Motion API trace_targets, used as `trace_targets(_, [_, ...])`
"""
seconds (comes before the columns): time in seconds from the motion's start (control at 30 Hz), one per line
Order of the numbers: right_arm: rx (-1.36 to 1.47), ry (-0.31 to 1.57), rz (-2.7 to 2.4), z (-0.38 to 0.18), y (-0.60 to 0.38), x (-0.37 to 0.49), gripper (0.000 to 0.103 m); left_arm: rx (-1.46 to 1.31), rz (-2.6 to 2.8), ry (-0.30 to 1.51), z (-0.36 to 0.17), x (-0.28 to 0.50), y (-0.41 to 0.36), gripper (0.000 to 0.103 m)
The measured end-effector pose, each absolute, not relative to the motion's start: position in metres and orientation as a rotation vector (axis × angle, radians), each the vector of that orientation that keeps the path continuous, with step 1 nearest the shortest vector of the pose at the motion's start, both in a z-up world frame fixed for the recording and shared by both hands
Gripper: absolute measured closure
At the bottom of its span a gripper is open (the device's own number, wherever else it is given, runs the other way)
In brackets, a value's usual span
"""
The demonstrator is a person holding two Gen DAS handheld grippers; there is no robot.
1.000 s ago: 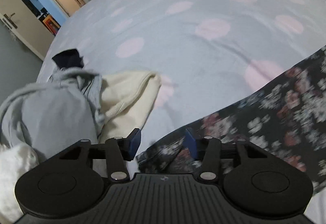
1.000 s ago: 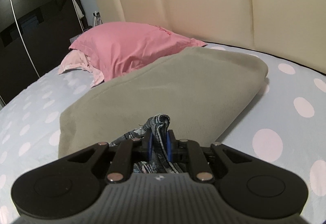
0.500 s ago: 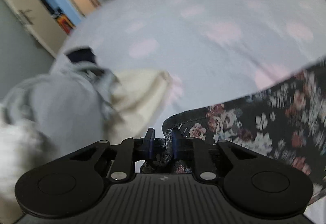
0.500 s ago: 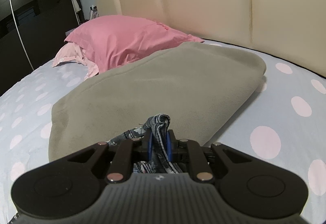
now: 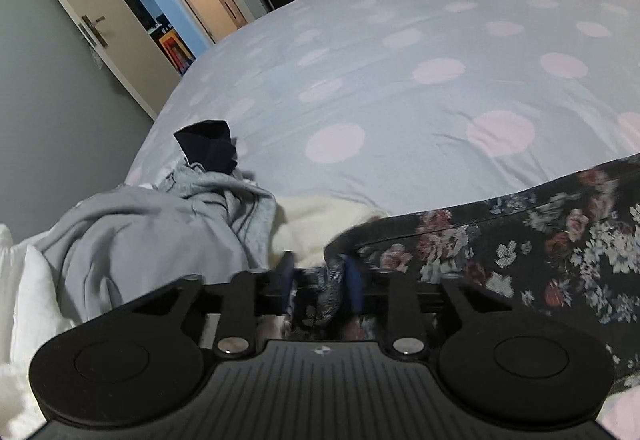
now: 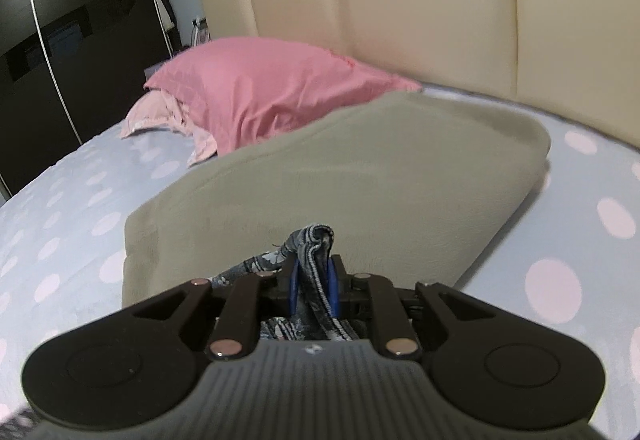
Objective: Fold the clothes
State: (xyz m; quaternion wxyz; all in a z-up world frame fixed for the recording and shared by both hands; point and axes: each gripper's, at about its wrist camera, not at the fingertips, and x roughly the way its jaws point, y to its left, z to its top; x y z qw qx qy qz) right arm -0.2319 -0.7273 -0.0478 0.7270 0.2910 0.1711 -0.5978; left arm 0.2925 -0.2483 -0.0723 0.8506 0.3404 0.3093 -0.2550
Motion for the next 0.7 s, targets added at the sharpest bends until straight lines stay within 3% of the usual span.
trace_targets(0.13, [0.644,0.377,-1.314,-0.045,-0.724,-0.241,0.071,0.739,-0.566,0.615,-0.067,0.275,-0.234,0.066])
trace_targets(0.4, [0.582,0.416,-1.237,-0.028,-0.698,-0.264,0.065,0.737,-0.733,0.571,-0.041,0.213,-0.194,0.06])
trace_targets(0.53, [0.41,0.511,-1.193,-0.021,-0.671,-0.27,0.056,0.747,-0.832,0.543,-0.03,0.172,-0.167,0.059])
trace_targets(0.7, [0.179,0.608,-1.162,-0.015,-0.633,-0.283,0.055,0.785,-0.956,0.519,-0.021,0.117,-0.133,0.059])
